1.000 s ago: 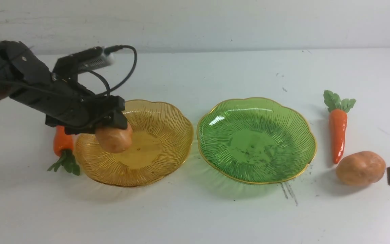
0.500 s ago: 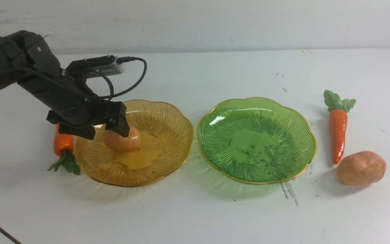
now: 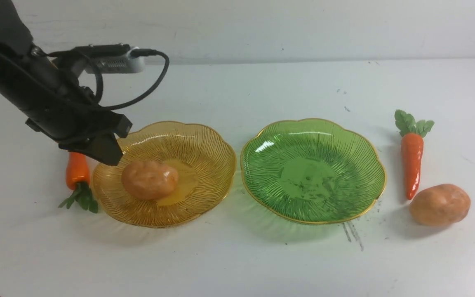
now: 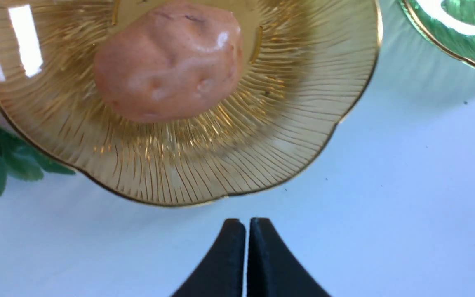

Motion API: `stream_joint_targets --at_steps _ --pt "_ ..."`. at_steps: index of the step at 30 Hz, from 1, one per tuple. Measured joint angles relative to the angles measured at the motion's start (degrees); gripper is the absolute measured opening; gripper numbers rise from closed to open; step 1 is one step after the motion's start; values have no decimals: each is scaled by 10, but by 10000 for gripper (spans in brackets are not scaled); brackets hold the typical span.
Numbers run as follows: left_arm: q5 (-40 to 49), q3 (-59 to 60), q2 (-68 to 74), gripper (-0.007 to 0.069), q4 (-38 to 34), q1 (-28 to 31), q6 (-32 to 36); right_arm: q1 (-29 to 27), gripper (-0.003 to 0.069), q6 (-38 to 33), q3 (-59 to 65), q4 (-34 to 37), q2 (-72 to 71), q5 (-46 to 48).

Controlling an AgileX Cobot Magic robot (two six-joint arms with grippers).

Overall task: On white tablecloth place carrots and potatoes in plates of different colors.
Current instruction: 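Put the potatoes from the left side into the left plate with the left gripper, then pick up the potato from the right side of the table and place it in a plate with the right gripper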

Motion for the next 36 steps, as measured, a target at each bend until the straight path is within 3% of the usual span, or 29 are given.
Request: stream_joint_targets --at_steps 4,9,16,26,30,36 --pt "-1 32 -71 -4 0 -1 1 0 617 39 -1 0 73 -36" --pt "-12 36 -109 -4 1 -1 1 0 682 64 -8 -1 134 -69" --pt "-12 37 -111 -4 2 -1 2 0 691 84 -78 -1 245 -73" --pt "-12 37 -111 -4 2 -1 2 0 685 84 -122 -14 326 2" --pt "-12 37 -111 -4 2 -1 2 0 577 76 -123 -16 335 6" --pt "-11 37 -111 -4 6 -1 2 0 577 41 -134 -19 335 10"
